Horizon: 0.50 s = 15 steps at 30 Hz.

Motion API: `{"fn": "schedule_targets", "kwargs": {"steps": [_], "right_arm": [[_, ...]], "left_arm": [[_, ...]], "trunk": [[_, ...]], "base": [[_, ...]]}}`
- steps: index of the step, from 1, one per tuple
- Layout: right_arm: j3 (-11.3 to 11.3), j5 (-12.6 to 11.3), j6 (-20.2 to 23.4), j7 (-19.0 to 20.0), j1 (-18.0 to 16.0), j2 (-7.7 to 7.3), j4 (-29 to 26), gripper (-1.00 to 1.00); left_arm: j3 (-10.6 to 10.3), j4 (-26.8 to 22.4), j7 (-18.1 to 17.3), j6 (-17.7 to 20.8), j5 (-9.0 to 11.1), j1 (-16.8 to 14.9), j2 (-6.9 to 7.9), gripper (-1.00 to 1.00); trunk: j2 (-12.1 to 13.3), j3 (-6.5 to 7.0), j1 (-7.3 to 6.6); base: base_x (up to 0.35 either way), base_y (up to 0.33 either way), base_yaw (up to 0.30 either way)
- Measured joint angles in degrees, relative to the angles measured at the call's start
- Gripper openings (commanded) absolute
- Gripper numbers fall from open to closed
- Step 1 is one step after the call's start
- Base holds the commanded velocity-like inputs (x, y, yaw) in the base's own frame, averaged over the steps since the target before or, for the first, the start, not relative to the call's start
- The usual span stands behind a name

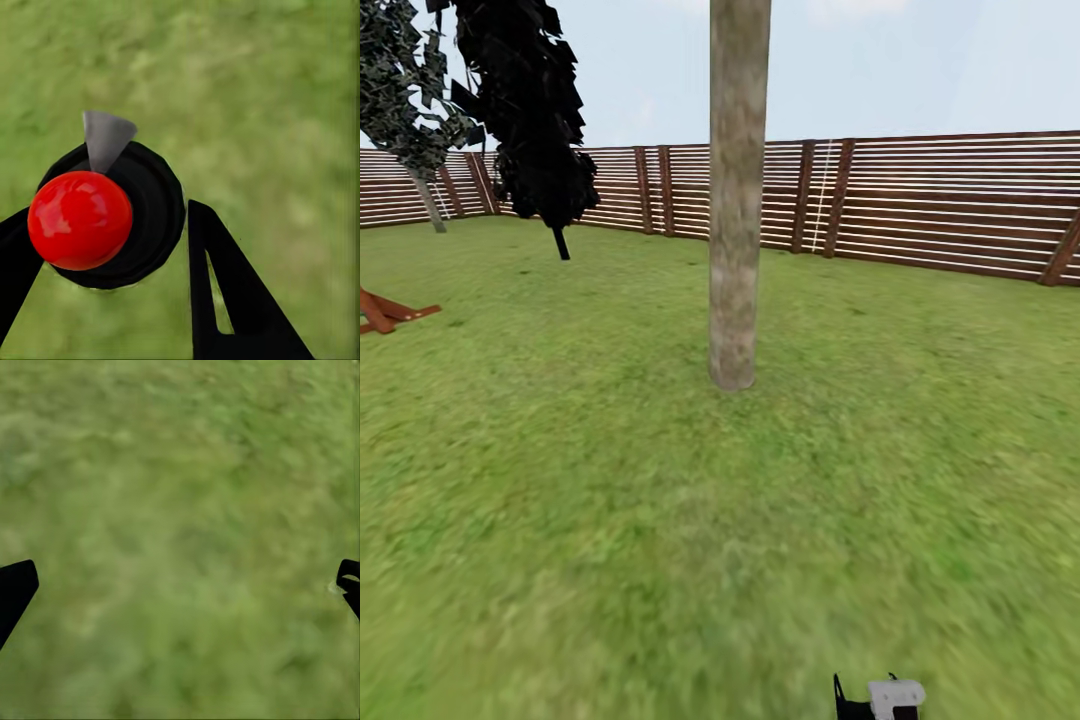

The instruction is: In the garden, pick up the pesticide atomizer on the floor and spray pesticide onto both trees until each tree trunk is fully covered.

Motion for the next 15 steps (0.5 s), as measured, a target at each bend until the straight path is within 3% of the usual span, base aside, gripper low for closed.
{"fn": "schedule_targets", "kwargs": {"steps": [4,12,15], "right_arm": [[0.3,0.1,0.0,0.2,0.0,-1.62,0.0,1.0],[0.1,-0.1,0.0,0.1,0.0,-1.31,-0.1,1.0],[0.0,-0.2,0.0,0.0,0.0,-1.23,-0.2,1.0]], "left_arm": [[-0.1,0.1,0.1,0.0,0.0,0.0,0.0,-1.0],[-0.1,0.2,0.0,0.0,0.0,0.0,0.0,-1.0],[-0.1,0.2,0.0,0.0,0.0,0.0,-0.01,-1.0]], "trunk": [[0.0,0.0,0.0],[0.0,0.0,0.0],[0.0,0.03,0.0]], "base": [[0.339,0.0,0.0],[0.339,0.0,-0.001],[0.339,0.0,-0.193]]}}
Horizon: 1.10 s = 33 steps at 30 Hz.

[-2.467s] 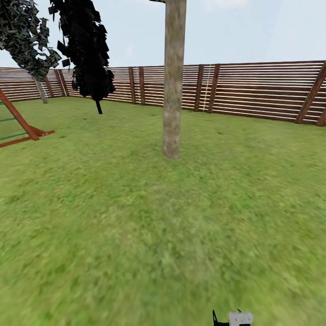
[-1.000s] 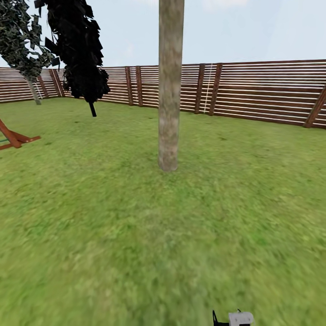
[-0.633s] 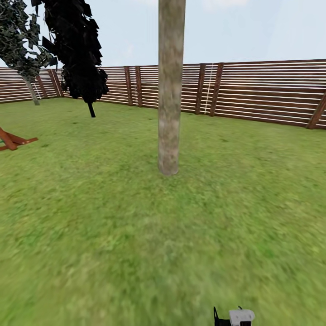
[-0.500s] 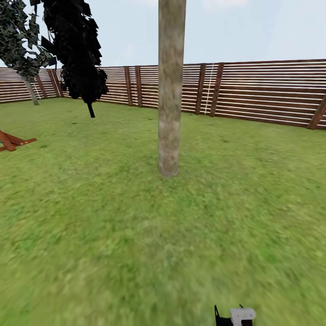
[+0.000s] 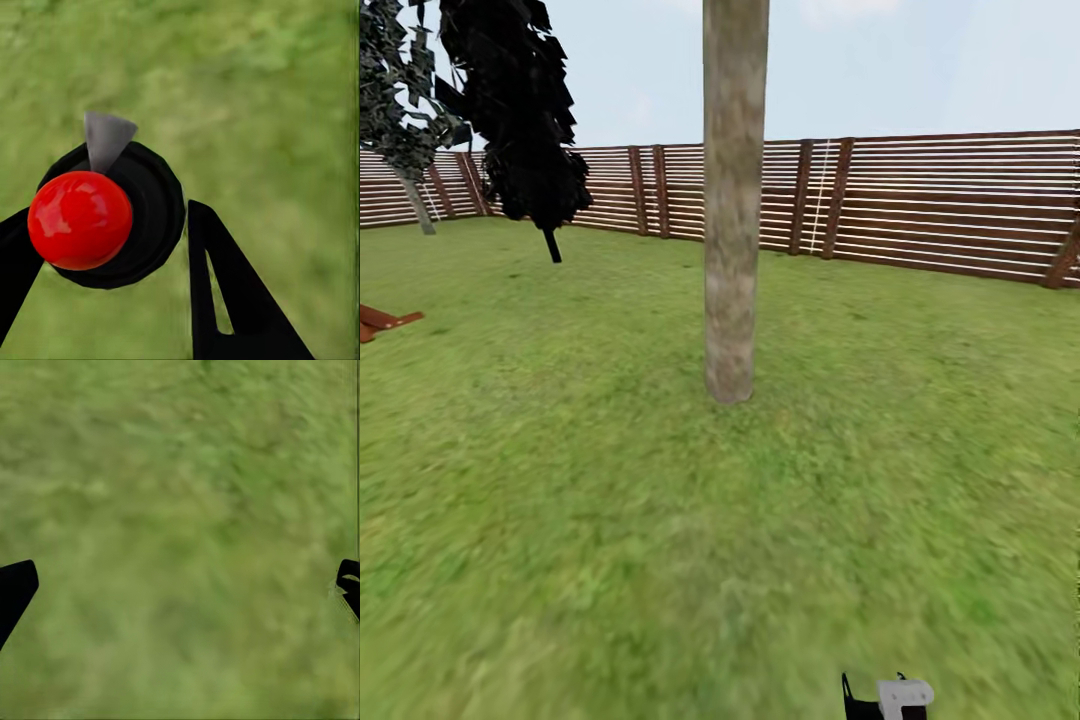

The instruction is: In the garden, pick up the pesticide atomizer on the floor and spray pesticide onto both trees until each tree trunk is fully covered.

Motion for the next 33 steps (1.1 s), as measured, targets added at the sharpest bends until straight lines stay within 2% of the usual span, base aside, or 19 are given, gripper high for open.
{"fn": "schedule_targets", "kwargs": {"steps": [19,30,33], "right_arm": [[0.0,0.0,0.0,0.0,0.0,0.0,0.1,1.0],[0.0,0.0,0.0,0.0,0.0,0.01,0.1,1.0],[0.0,0.0,0.0,0.0,0.0,-0.02,0.2,1.0]], "left_arm": [[0.0,-0.1,0.0,0.0,0.0,0.0,0.0,-1.0],[0.0,0.0,-0.1,0.0,0.0,0.0,0.0,-1.0],[0.0,0.0,-0.1,0.0,0.0,0.0,0.0,-1.0]], "trunk": [[0.0,0.54,0.0],[0.0,0.57,0.0],[0.0,0.57,0.0]], "base": [[0.339,0.0,-0.279],[0.34,0.0,-0.022],[0.34,0.0,-0.211]]}}
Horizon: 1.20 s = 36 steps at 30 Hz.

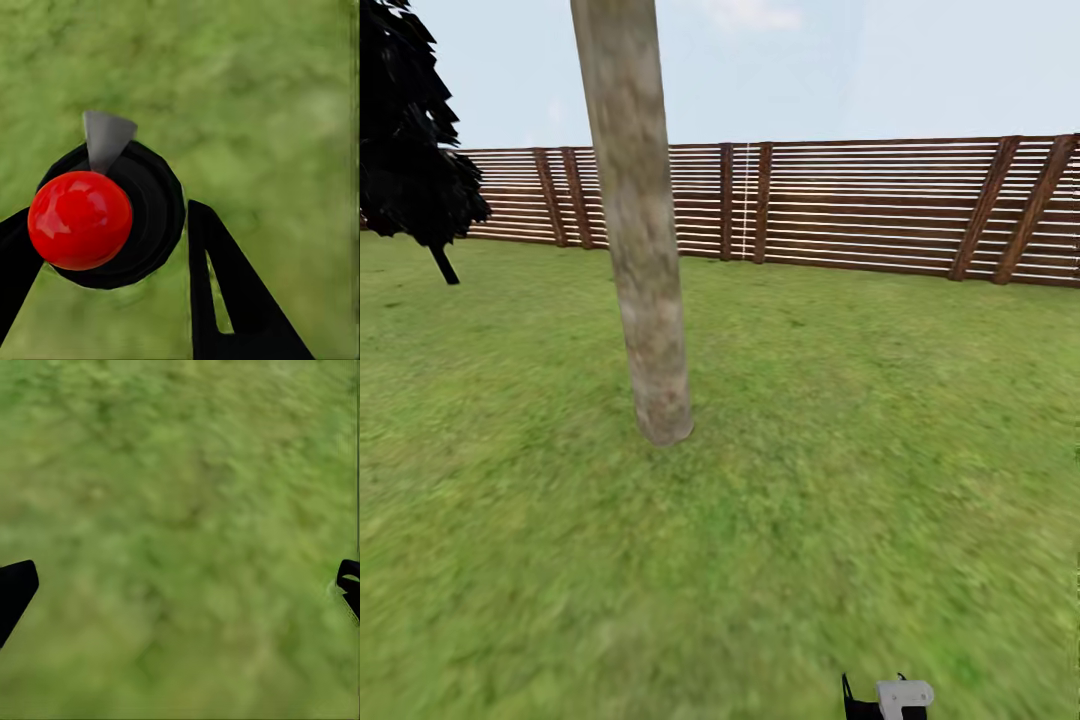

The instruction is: In the garden, pick up the pesticide atomizer on the floor and spray pesticide onto both trees until each tree trunk is fully covered.

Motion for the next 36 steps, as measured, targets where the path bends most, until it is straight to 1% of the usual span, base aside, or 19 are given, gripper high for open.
{"fn": "schedule_targets", "kwargs": {"steps": [5,9,12,18,22,24,25,27,28,29,30,31,32,33,34,35,36], "right_arm": [[0.0,0.0,0.0,0.0,0.0,0.02,0.1,1.0],[0.0,0.1,0.0,0.0,0.0,0.02,0.1,1.0],[0.0,0.1,0.0,0.0,0.0,0.03,0.1,1.0],[0.0,0.1,0.0,-0.1,0.0,0.03,0.0,1.0],[-0.2,0.1,0.0,0.0,0.0,-0.09,-0.2,1.0],[0.0,0.3,0.1,0.2,0.0,-0.13,-0.3,1.0],[0.3,0.4,0.1,0.3,-0.1,-0.14,-0.9,1.0],[2.4,1.9,0.2,0.5,-0.1,-0.22,-4.7,1.0],[5.1,4.4,0.6,1.0,-0.1,-0.34,-8.1,1.0],[7.4,7.6,1.8,2.2,-0.1,-0.39,-11.3,1.0],[8.9,11.2,4.4,4.4,-0.1,-0.39,-14.3,1.0],[9.7,14.6,8.7,7.4,-0.1,-0.39,-17.1,1.0],[10.2,17.3,14.0,11.3,-0.4,-0.36,-19.3,1.0],[10.4,18.5,18.7,16.4,-1.3,-0.3,-21.2,1.0],[10.5,19.0,21.5,20.6,-2.4,-0.27,-22.3,1.0],[10.5,19.3,24.1,26.7,-4.2,-0.24,-23.3,1.0],[10.5,19.6,25.5,32.0,-6.1,-0.26,-23.9,1.0]], "left_arm": [[0.0,0.0,0.0,-0.1,-0.1,0.0,0.0,-1.0],[0.0,-0.1,0.0,0.0,0.0,0.0,0.0,-1.0],[0.0,-0.1,0.1,0.0,0.0,0.0,0.0,-1.0],[0.1,-0.2,0.1,-0.1,0.0,0.0,0.0,-1.0],[0.0,-0.4,0.0,-0.1,-0.1,0.0,0.0,-1.0],[-0.5,-0.5,-0.1,0.1,-0.9,-0.1,-0.06,-1.0],[-1.4,-0.5,-0.1,0.3,-2.0,-0.4,-0.07,-1.0],[-4.1,-0.6,-0.2,0.4,-5.0,-0.6,0.02,-1.0],[-7.0,-0.7,-1.0,0.4,-8.1,-0.7,0.02,-1.0],[-9.9,-1.1,-2.7,0.5,-11.4,-1.2,0.15,-1.0],[-12.7,-1.9,-5.6,0.7,-15.0,-2.7,0.14,-1.0],[-14.5,-2.7,-9.6,1.5,-17.5,-4.8,0.17,-1.0],[-15.4,-3.2,-14.2,4.0,-19.5,-7.2,0.28,-1.0],[-15.8,-3.6,-19.3,7.8,-20.7,-9.5,0.36,-1.0],[-15.9,-3.8,-23.3,10.4,-21.6,-11.0,0.43,-1.0],[-16.2,-4.0,-29.0,13.0,-23.6,-13.2,0.36,-1.0],[-15.9,-4.6,-33.6,14.7,-25.9,-15.3,0.3,-1.0]], "trunk": [[0.0,0.0,0.0],[0.0,0.0,0.0],[0.0,0.0,0.0],[0.0,0.0,0.0],[0.0,0.0,0.03],[0.0,0.0,0.03],[0.0,0.0,0.04],[0.0,0.0,0.04],[0.0,0.01,0.03],[0.0,0.01,0.03],[0.0,0.01,0.03],[0.0,0.01,0.03],[0.0,0.01,0.04],[0.0,0.02,0.03],[0.0,0.01,0.04],[0.0,0.02,0.04],[0.0,0.02,0.03]], "base": [[0.34,0.0,-0.268],[0.34,0.004,-0.065],[0.34,0.07,0.049],[0.336,0.102,0.175],[0.101,0.035,0.017],[0.011,0.004,0.002],[0.004,0.001,0.001],[0.002,0.001,0.0],[0.0,0.0,0.0],[0.0,0.0,0.0],[0.0,0.0,0.0],[0.0,0.0,0.0],[0.0,0.0,0.0],[0.0,0.0,0.0],[0.0,0.0,0.0],[0.0,0.0,0.0],[0.0,0.0,0.0]]}}
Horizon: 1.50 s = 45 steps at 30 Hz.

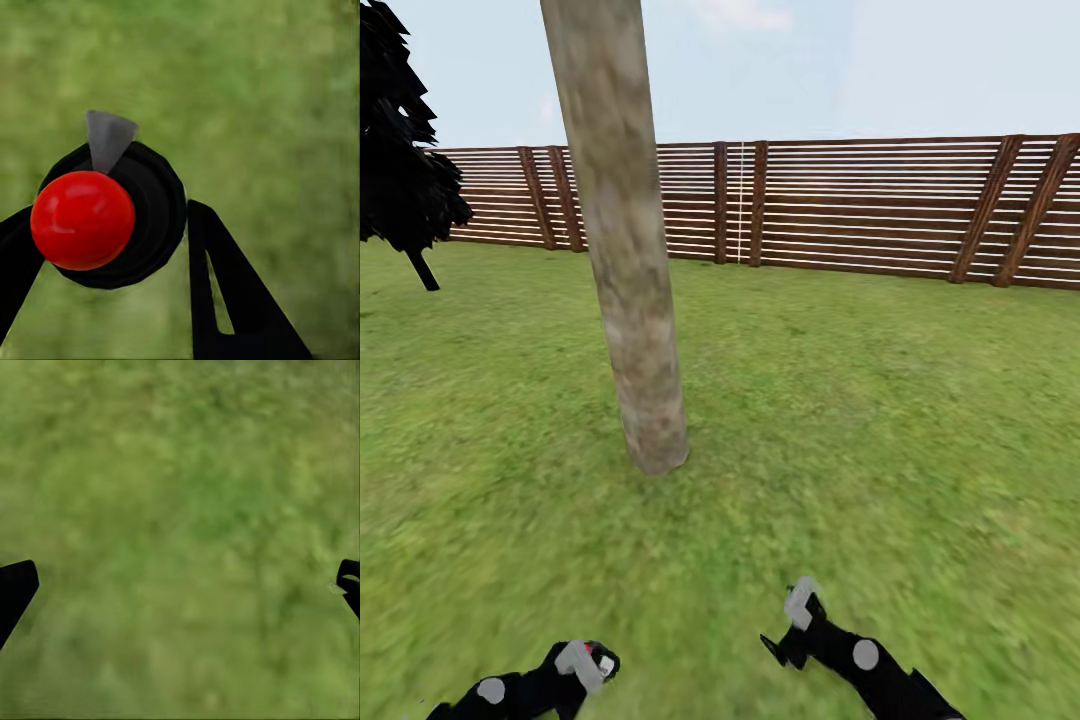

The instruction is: In the garden, pick up the pesticide atomizer on the floor and spray pesticide onto both trees until each tree trunk is fully covered.

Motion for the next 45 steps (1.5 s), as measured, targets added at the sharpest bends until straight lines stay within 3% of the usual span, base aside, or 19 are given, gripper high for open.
{"fn": "schedule_targets", "kwargs": {"steps": [2,3,5,8,10,13,18,22,28,29,30,36,41,45], "right_arm": [[0.0,0.2,1.2,9.0,-3.7,0.14,-0.5,1.0],[0.0,0.3,1.4,12.1,-5.1,0.25,-0.6,1.0],[0.1,0.3,1.6,15.2,-6.7,0.44,-0.7,1.0],[0.2,0.4,1.6,16.1,-7.2,1.04,-0.7,1.0],[0.3,0.4,1.6,16.2,-7.3,1.2,-0.7,1.0],[0.8,1.3,1.6,17.1,-7.3,2.15,-1.2,1.0],[0.7,0.1,1.7,16.1,-7.3,3.76,-1.0,1.0],[0.9,0.8,1.9,16.9,-7.4,5.06,-1.5,1.0],[0.9,0.9,2.0,18.8,-7.5,6.52,-3.4,1.0],[1.0,0.9,2.0,22.4,-7.5,6.56,-4.2,1.0],[0.9,0.9,2.0,22.6,-7.5,6.58,-4.4,-1.0],[1.0,1.0,2.0,22.7,-7.5,6.6,-4.7,-1.0],[1.0,6.2,2.0,22.6,-7.5,8.29,-4.7,-1.0],[0.9,7.4,2.0,22.6,-7.5,8.68,-4.7,-1.0]], "left_arm": [[0.0,-1.0,-8.0,1.4,-4.8,-3.5,-0.29,-1.0],[-0.1,-1.4,-11.6,1.7,-6.1,-4.9,-0.35,-1.0],[-0.1,-1.7,-17.1,2.1,-7.2,-7.1,-0.35,-1.0],[-0.3,-2.8,-21.6,4.9,-7.8,-8.3,-0.41,-1.0],[-0.4,-3.6,-22.5,6.2,-8.4,-8.5,-0.42,-1.0],[-0.7,-4.5,-23.0,5.2,-7.9,-8.3,-1.4,-1.0],[-0.1,-4.0,-22.1,4.2,-8.1,-8.5,-3.03,-1.0],[-0.2,-4.3,-22.5,4.5,-8.7,-9.3,-4.33,-1.0],[-1.9,-4.3,-22.7,4.8,-8.8,-10.6,-6.29,-1.0],[-5.4,-4.3,-22.7,4.7,-8.9,-10.6,-7.9,-1.0],[-5.6,-4.3,-22.7,4.8,-8.8,-10.6,-8.3,-1.0],[-5.8,-4.3,-22.9,4.9,-8.7,-11.1,-9.69,-1.0],[-5.8,-4.4,-25.3,5.0,-8.8,-12.8,-10.6,-1.0],[-5.9,-4.4,-25.4,5.1,-9.2,-13.0,-11.35,-1.0]], "trunk": [[0.0,0.0,0.0],[0.0,-0.01,0.0],[0.0,-0.02,0.0],[0.0,-0.02,0.0],[0.0,-0.02,0.0],[0.0,-0.02,0.0],[0.0,-0.02,0.0],[0.0,-0.02,0.0],[0.0,-0.02,0.0],[0.0,-0.03,0.0],[0.0,-0.02,0.0],[0.0,-0.02,0.0],[0.0,-0.02,0.0],[0.0,-0.02,0.0]], "base": [[0.0,0.0,0.0],[0.0,0.0,0.0],[0.0,0.0,0.0],[0.0,0.0,0.0],[0.0,0.0,0.0],[0.0,0.0,0.0],[0.0,0.0,0.0],[0.0,0.0,0.0],[0.0,0.0,0.0],[0.0,0.0,0.0],[0.0,0.0,0.0],[0.0,0.0,0.0],[0.0,0.0,0.0],[0.0,0.0,0.0]]}}
